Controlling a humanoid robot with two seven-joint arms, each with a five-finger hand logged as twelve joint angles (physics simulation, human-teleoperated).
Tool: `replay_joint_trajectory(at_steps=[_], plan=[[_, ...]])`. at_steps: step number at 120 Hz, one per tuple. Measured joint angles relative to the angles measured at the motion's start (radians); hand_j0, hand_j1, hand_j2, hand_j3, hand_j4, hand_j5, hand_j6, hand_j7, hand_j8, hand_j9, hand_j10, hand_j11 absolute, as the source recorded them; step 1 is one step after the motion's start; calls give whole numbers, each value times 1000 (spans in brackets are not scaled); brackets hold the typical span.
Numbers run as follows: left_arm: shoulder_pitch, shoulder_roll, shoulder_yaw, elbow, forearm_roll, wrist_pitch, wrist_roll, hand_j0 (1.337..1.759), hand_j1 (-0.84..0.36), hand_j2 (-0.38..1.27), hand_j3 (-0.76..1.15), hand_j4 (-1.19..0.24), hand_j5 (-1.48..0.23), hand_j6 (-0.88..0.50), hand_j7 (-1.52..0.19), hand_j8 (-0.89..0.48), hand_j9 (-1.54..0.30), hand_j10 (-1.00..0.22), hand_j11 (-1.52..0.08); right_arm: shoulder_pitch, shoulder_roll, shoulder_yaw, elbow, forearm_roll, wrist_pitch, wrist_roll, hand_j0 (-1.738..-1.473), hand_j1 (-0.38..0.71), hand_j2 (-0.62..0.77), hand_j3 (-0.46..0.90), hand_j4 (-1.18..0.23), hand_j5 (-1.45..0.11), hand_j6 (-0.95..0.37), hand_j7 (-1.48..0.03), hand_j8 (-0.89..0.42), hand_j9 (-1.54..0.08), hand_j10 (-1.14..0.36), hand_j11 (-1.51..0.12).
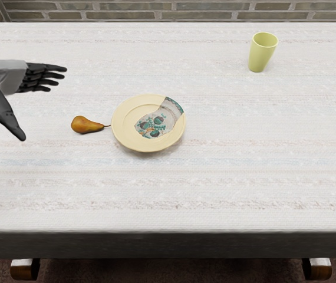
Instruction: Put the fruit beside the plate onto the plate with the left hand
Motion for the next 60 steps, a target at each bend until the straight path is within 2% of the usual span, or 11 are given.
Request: replay_joint_trajectory(at_steps=[13, 20, 38, 53, 60], plan=[[0, -1, 0, 7, 0, 0, 2, 1658, 327, 5, 0, -25, -27, -27, -26, -26, -26, -25, -26, 1, 0, 0, -1, 0, 0, 0, -1658, -349, 0, 0, 0, 0, 0, 0, 0, 0, 0, 0], [-3, -24, 0, 9, 1, 0, 31, 1658, 327, 5, 0, -25, -27, -26, -26, -26, -26, -25, -26, 1, 0, 1, -1, 0, 0, 0, -1658, -349, 0, 0, 0, 0, 0, 0, 0, 0, 0, 0], [-48, -67, -6, 11, 6, 0, 223, 1658, 327, 5, 0, -25, -27, -26, -27, -26, -26, -25, -26, 1, 0, 0, -1, 0, 0, 0, -1658, -349, 0, 0, 0, 0, 0, 0, 0, 0, 0, 0], [-85, -115, -10, 10, 8, 0, 417, 1658, 327, 5, 0, -25, -27, -26, -26, -26, -26, -25, -26, 1, 0, -1, -1, 0, 0, 0, -1658, -349, 0, 0, 0, 0, 0, 0, 0, 0, 0, 0], [-91, -178, -13, 9, 38, 9, 476, 1658, 326, 5, 0, -25, -27, -26, -27, -26, -27, -25, -26, 0, 0, -1, -1, 0, 0, 0, -1658, -349, 0, 0, 0, 0, 0, 0, 0, 0, 0, 0]])
